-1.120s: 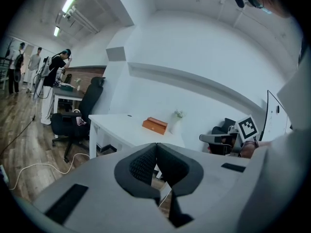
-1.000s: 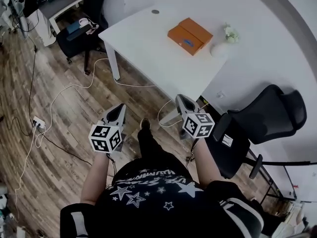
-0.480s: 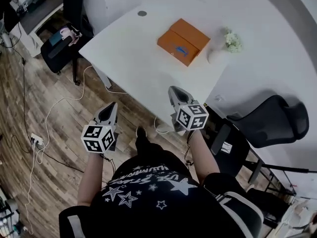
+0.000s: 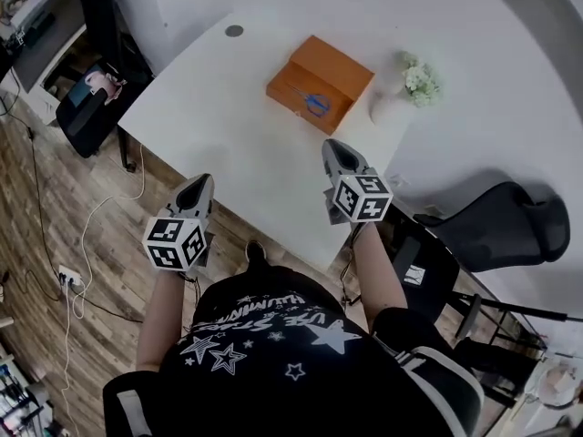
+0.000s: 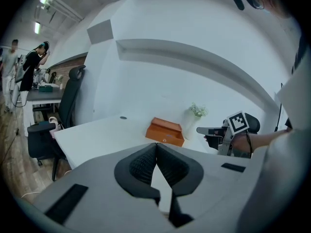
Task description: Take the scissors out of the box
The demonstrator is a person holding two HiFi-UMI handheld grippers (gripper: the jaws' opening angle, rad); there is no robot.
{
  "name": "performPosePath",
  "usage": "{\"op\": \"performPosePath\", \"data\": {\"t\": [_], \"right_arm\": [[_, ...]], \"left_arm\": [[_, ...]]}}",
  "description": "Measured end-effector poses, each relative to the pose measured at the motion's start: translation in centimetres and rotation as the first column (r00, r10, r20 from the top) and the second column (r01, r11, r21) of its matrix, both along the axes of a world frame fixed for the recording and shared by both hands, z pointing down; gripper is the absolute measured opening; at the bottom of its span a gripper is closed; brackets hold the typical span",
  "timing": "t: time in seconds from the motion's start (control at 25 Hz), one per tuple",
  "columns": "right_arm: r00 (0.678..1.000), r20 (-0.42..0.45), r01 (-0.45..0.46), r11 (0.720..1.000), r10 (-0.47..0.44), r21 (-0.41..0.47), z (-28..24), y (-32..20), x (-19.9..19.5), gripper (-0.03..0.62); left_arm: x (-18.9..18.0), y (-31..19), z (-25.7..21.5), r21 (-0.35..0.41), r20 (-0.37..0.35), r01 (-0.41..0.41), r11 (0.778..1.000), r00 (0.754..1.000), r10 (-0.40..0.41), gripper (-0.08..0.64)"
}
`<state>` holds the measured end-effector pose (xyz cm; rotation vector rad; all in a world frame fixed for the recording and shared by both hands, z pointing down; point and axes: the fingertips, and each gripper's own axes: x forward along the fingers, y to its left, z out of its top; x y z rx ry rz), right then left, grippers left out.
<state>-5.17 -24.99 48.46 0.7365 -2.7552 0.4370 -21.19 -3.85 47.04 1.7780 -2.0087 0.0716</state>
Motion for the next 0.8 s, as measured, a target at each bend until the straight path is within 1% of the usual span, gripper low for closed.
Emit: {"op": "performPosePath", "data": {"t": [0.16,0.32,0.44,0.56,0.68,0.8], "right_arm": [[0.999,-0.025,-0.021,1.0,0.022,0.014,-0.1,-2.4,-0.2,0.052],[0.997,-0.071,-0.003,1.0,0.005,0.022,-0.3,-4.3,-0.9,0.052],[0.996,-0.091,-0.013,1.0,0.015,0.021,-0.5,-4.9,-1.3,0.052],[0.994,-0.096,-0.051,0.999,0.051,0.002,-0.4,-5.2,-1.5,0.052],[0.989,-0.111,-0.099,0.995,0.097,-0.016,-0.3,-5.5,-1.7,0.052],[0.978,-0.135,-0.161,0.986,0.156,-0.028,-0.4,-6.4,-1.9,0.052]], "left_arm": [[0.5,-2.6,-0.4,-0.01,0.013,-0.046,0.999,0.999,0.046,0.017],[0.8,-5.1,-1.4,-0.021,0.044,-0.095,0.995,0.994,0.096,0.017],[0.0,-6.3,-2.1,-0.008,0.058,-0.122,0.992,0.991,0.122,0.017],[-1.2,-7.6,-1.7,-0.01,0.051,-0.16,0.987,0.986,0.16,0.017],[-2.3,-9.4,-1.2,-0.011,0.03,-0.215,0.976,0.976,0.215,0.017],[-3.3,-12.0,-1.6,-0.003,0.032,-0.3,0.954,0.953,0.3,0.017]]}}
